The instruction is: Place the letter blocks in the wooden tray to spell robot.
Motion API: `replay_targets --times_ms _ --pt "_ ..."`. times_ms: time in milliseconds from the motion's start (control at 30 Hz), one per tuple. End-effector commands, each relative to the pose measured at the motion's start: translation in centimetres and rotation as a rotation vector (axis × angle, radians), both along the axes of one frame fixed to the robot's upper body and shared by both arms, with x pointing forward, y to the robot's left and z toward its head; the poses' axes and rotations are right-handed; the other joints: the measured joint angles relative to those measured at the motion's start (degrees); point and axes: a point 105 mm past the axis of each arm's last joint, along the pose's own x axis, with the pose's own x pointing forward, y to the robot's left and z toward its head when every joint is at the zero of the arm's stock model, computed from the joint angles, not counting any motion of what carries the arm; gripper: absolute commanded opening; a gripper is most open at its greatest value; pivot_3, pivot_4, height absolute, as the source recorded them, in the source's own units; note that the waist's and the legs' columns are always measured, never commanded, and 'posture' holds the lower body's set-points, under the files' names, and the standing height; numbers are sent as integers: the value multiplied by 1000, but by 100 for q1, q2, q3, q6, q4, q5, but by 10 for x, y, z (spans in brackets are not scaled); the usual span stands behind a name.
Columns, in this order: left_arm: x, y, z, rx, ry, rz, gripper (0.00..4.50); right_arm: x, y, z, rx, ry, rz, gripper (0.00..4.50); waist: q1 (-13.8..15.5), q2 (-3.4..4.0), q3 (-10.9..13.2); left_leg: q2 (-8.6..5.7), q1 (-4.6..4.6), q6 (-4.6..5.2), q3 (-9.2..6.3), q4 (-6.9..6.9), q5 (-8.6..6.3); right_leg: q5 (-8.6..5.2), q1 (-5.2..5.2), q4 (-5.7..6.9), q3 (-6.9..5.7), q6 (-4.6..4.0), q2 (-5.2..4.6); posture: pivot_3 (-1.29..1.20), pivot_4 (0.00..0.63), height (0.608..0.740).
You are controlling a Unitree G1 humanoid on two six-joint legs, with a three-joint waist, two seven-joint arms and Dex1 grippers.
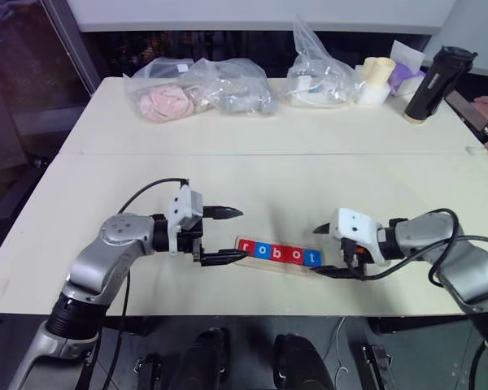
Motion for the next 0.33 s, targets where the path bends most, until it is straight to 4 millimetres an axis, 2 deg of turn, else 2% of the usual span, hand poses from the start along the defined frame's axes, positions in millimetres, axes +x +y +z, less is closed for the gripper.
replay_targets --times_ms 33,333 --pt "-2 2 7 -17 -13 20 4500 12 -9 32 94 -100 -131 4484 0 0 0 0 0 0 0 0 0 0 0 1 0 0 0 0 150 738" --pt "-1 13 4 8 20 67 4500 -7 -17 38 125 -118 -210 4484 3 0 -1 0 0 0 0 -2 0 0 0 2 1 -1 -1 0 150 738"
